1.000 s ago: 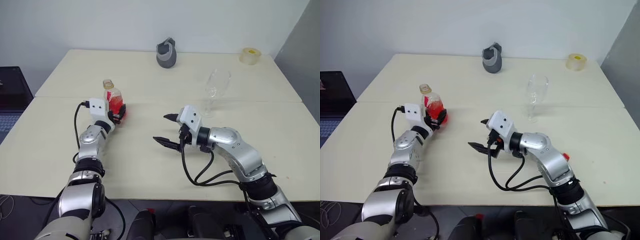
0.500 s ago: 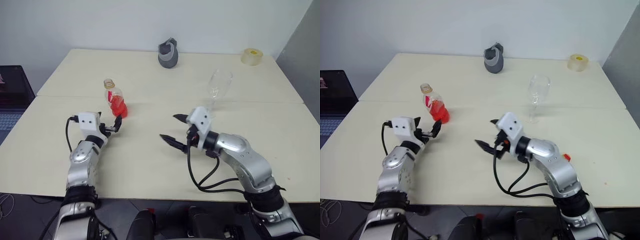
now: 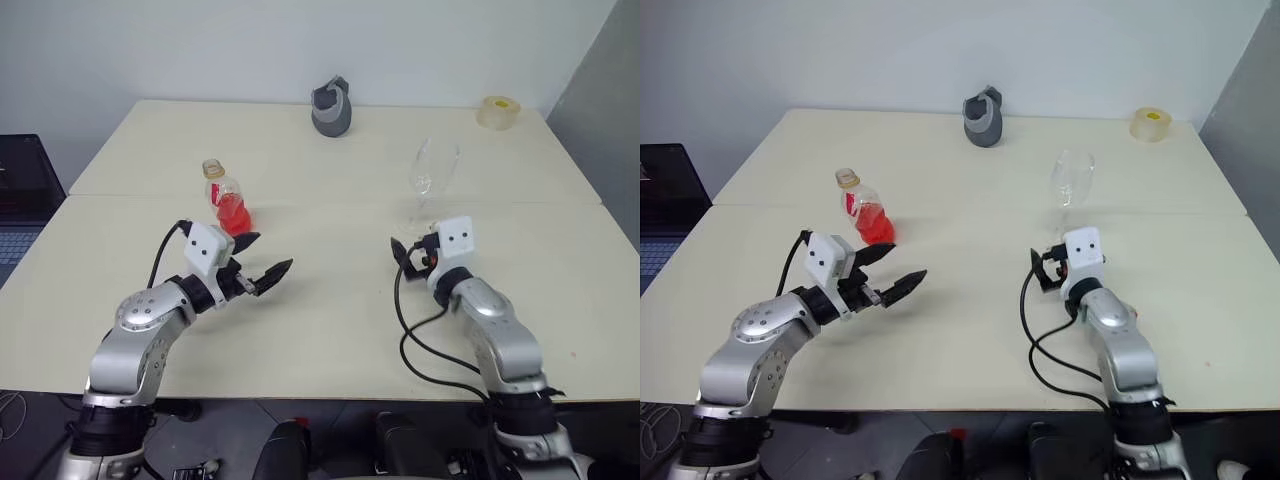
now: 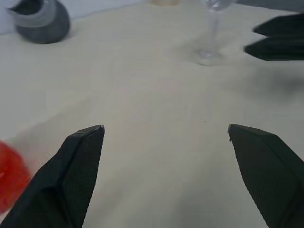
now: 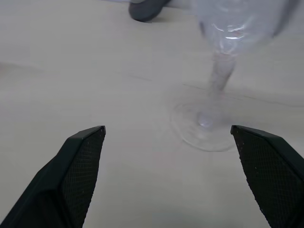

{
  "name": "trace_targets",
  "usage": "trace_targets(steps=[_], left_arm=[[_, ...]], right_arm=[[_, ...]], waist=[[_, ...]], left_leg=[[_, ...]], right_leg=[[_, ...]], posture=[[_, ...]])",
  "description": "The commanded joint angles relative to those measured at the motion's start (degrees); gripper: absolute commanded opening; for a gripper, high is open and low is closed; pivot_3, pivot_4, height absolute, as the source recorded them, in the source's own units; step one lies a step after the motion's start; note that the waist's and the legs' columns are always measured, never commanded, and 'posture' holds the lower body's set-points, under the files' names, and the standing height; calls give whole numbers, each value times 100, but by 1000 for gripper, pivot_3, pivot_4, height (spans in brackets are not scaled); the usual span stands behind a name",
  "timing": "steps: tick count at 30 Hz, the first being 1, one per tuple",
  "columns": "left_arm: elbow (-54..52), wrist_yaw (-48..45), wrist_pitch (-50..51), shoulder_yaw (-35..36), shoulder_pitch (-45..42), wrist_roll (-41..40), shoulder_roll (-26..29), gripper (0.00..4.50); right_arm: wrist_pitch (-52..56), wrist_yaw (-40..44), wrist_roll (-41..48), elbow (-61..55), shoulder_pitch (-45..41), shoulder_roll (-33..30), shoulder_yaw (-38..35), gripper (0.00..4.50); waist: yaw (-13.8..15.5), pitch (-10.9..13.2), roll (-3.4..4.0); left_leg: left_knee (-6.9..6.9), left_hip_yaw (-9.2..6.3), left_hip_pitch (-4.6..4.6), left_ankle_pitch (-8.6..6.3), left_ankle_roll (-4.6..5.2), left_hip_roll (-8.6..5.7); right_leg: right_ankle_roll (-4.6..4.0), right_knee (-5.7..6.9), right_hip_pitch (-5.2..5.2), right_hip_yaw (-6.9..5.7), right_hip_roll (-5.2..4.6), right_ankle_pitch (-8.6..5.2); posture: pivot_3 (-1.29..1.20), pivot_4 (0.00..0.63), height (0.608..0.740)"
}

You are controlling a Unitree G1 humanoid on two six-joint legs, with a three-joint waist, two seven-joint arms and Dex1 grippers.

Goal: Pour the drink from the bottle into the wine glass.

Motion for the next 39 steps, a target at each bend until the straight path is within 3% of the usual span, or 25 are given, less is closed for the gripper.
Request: trace_targets(steps=[1,10,16,19,30,39], left_arm=[[-52,-410,-17,-116,-251,0,211,4466],[-214,-915,212,-305,-580,-113,345,4466],[-181,-821,161,-254,-600,-24,302,4466],[-193,-806,158,-246,-586,-23,310,4500],[-301,-711,222,163,-229,-105,479,4500],[-1172,-632,938,1123,678,-834,837,4500]], right_arm=[[-632,-298,-85,759,-530,136,-253,4500],[-2607,-490,-485,3968,-1954,-37,-276,4500],[-3340,-825,-442,5408,-2641,-58,-520,4500],[-3517,-861,-419,5776,-2807,-65,-587,3908],[-3974,266,-454,5528,-2714,129,-260,115],[-3627,1807,-269,4450,-2250,834,601,124]], waist=[[2,1,1],[-19,2,3],[-32,2,2],[-42,2,2],[-60,4,5],[-136,11,16]], left_leg=[[0,5,0,0,0,0],[-1,46,0,-1,2,1],[-1,51,-2,-1,1,1],[-1,51,-2,-1,2,2],[-2,49,-2,-1,2,4],[-7,8,-3,-1,2,9]], right_leg=[[-2,-1,0,2,0,-1],[-3,-4,-3,8,-2,-1],[-3,-2,-5,16,-2,0],[-4,-2,-5,17,-2,0],[-4,0,-6,17,-3,0],[-4,0,-10,11,-2,-1]], posture=[[0,150,740],[0,150,740],[0,150,740],[0,150,740],[0,150,740],[0,150,740]])
